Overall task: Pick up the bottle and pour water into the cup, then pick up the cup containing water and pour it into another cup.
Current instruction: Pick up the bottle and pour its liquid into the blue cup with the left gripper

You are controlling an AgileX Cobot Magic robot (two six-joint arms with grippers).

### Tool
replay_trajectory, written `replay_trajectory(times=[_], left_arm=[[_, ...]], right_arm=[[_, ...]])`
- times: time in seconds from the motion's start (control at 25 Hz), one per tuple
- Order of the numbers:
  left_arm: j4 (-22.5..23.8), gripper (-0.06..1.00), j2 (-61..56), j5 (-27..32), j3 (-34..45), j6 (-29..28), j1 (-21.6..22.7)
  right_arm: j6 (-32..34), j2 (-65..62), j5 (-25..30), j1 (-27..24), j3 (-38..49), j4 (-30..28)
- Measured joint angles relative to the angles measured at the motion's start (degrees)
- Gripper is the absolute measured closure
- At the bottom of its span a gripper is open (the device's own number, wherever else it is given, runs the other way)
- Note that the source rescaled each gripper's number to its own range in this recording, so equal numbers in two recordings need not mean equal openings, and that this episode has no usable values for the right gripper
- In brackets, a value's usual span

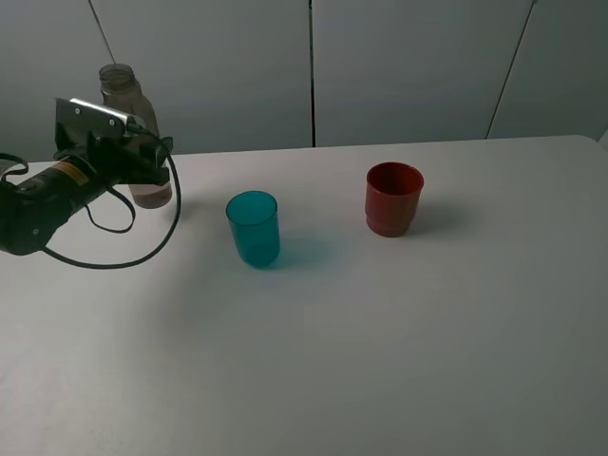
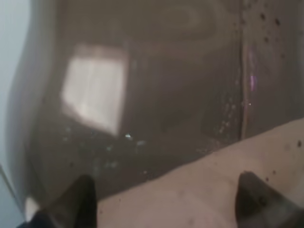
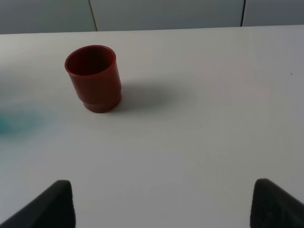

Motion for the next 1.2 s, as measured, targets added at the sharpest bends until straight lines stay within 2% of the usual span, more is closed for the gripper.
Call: replay_trajectory(times=[0.16, 0.32, 0.56, 0.92, 1.2], left_arm=[[3.4, 0.94, -4.1, 5.1, 0.1, 0.9, 0.0], [7.6, 0.94, -8.5, 11.8, 0.2, 4.9, 0.0], [18.3, 0.94, -12.8, 21.0, 0.3, 7.4, -0.3], [30.9, 0.94, -14.1, 26.4, 2.0, 7.7, -0.9], [35.3, 0.94, -15.3, 31.7, 2.0, 9.8, -4.2]], right_arm=[[0.0, 0.0, 0.0, 0.0, 0.0, 0.0], [0.4, 0.0, 0.0, 0.0, 0.0, 0.0], [0.4, 0.0, 0.0, 0.0, 0.0, 0.0], [0.4, 0.0, 0.0, 0.0, 0.0, 0.0], [0.4, 0.0, 0.0, 0.0, 0.0, 0.0]])
